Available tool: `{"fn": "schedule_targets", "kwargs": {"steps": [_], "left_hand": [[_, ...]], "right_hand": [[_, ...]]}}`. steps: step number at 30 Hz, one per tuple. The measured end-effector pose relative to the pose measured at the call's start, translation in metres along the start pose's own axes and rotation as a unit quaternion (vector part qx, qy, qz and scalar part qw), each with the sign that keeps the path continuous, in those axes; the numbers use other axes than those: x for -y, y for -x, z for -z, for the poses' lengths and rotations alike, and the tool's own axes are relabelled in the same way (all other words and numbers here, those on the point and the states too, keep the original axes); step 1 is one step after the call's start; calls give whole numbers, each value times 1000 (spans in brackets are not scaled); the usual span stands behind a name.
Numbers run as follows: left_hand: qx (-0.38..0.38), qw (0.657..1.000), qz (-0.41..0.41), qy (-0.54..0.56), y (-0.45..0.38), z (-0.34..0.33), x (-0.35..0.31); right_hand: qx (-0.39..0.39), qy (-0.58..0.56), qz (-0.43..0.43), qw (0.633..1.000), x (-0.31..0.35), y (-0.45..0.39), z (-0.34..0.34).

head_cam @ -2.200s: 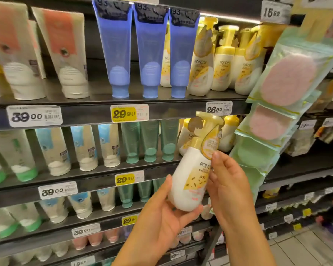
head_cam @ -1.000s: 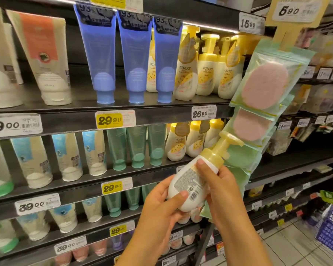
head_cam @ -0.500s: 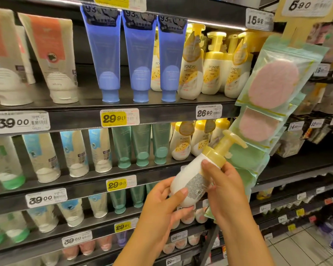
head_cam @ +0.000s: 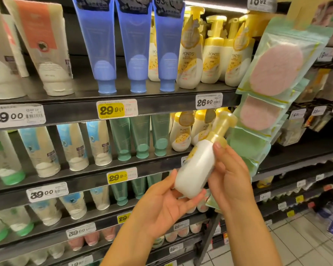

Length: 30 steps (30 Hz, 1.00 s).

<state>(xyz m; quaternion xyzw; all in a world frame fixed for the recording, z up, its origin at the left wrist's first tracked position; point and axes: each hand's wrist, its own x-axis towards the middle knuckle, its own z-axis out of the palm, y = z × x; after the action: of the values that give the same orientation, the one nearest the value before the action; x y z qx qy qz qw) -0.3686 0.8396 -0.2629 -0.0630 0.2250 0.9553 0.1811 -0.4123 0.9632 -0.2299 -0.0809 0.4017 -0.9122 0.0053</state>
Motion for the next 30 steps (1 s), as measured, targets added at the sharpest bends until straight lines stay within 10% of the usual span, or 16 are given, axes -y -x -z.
{"fn": "schedule_targets", "kwargs": {"steps": [14,30], "left_hand": [[-24,960,-203,-194,-8,7,0],[-80,678,-466,-562,14,16,-5]], "right_hand": [[-53,22,-1,998,-18,-2,3],[-19,-47,-34,998,-32,16,-15]]}}
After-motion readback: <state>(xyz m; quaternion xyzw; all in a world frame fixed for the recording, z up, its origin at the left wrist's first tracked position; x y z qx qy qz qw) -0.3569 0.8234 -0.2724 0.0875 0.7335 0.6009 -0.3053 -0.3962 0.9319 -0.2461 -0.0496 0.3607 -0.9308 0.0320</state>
